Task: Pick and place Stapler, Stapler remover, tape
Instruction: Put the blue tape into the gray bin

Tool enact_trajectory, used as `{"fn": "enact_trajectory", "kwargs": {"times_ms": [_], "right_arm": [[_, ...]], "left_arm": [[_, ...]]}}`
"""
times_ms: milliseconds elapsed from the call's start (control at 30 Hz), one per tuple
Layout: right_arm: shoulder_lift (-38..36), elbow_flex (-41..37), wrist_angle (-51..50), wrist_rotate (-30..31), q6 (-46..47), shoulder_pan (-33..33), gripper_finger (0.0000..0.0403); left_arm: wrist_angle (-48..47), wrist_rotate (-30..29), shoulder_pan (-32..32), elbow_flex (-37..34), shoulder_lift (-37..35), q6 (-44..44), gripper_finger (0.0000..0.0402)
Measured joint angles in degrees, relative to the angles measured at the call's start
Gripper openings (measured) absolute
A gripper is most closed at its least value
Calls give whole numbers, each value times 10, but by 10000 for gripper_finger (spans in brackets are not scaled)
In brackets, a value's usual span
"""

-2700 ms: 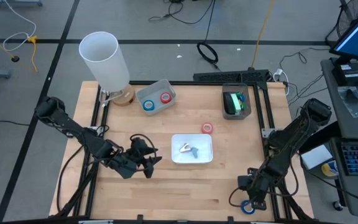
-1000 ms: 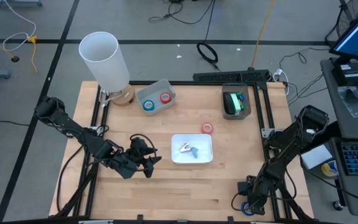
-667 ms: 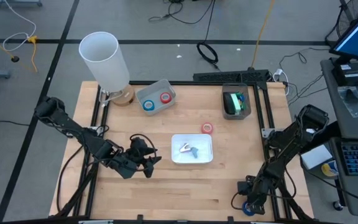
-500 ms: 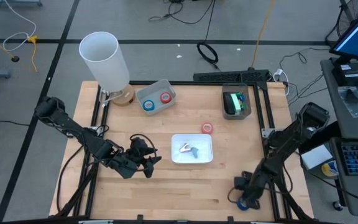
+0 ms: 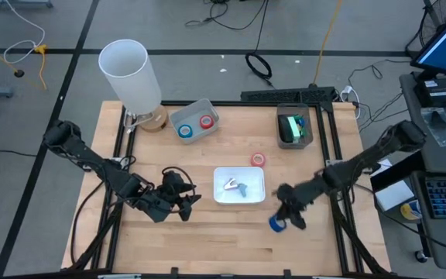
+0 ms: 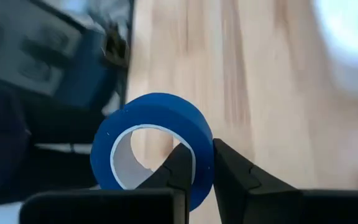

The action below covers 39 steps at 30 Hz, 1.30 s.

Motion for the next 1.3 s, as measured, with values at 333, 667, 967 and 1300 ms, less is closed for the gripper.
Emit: {"fn": "enact_trajectory", "kwargs": {"times_ms": [333, 667, 967, 1300], "right_arm": [[-30, 1, 216, -66, -76, -194, 31], [58, 71, 336, -186, -99, -304, 31], [154, 113, 417, -311, 3, -356, 31], [231, 113, 544, -349, 199, -390, 31]], "left_arm": [[1, 0, 20, 0, 0, 20, 218], [117, -10, 91, 0, 0, 80, 218], [308, -10, 135, 0, 0, 335, 218], [309, -10, 149, 0, 0, 401, 218]]}}
